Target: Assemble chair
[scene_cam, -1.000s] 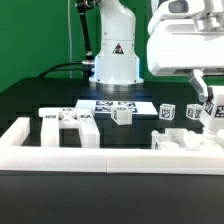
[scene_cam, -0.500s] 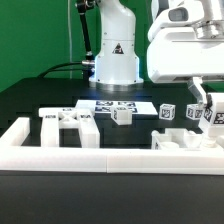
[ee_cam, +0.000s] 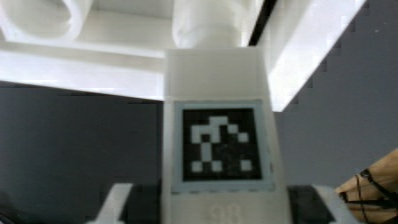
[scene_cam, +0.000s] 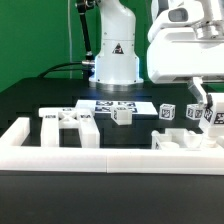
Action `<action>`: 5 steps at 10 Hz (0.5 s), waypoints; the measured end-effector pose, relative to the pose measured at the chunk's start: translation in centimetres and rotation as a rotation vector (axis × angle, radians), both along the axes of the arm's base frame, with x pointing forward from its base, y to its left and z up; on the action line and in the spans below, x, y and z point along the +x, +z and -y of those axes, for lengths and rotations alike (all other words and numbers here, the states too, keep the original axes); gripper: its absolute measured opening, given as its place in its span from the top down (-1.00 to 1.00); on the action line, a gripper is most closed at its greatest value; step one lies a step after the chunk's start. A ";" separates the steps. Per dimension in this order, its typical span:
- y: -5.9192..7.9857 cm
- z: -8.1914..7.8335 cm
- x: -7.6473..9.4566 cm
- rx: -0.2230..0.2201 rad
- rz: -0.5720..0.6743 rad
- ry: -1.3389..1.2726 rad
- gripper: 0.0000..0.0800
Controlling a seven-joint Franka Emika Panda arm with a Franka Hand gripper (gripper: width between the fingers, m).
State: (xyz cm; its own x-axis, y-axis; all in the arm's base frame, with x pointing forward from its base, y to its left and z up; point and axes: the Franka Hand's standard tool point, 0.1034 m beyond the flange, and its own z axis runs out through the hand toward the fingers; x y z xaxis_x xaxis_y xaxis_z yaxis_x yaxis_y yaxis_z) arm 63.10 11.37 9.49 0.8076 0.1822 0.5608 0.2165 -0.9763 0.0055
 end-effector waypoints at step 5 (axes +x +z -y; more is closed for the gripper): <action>-0.1 -0.4 0.7 0.002 -0.010 0.005 0.26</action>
Offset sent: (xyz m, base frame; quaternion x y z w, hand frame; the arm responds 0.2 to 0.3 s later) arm 0.0131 0.0077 -0.0002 0.0034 0.0069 0.0045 1.0000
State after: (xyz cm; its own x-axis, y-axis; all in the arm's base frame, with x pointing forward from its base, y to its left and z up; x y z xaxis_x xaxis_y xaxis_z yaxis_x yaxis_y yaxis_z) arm 63.80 11.77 9.34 0.8125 0.1846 0.5529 0.2210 -0.9753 0.0010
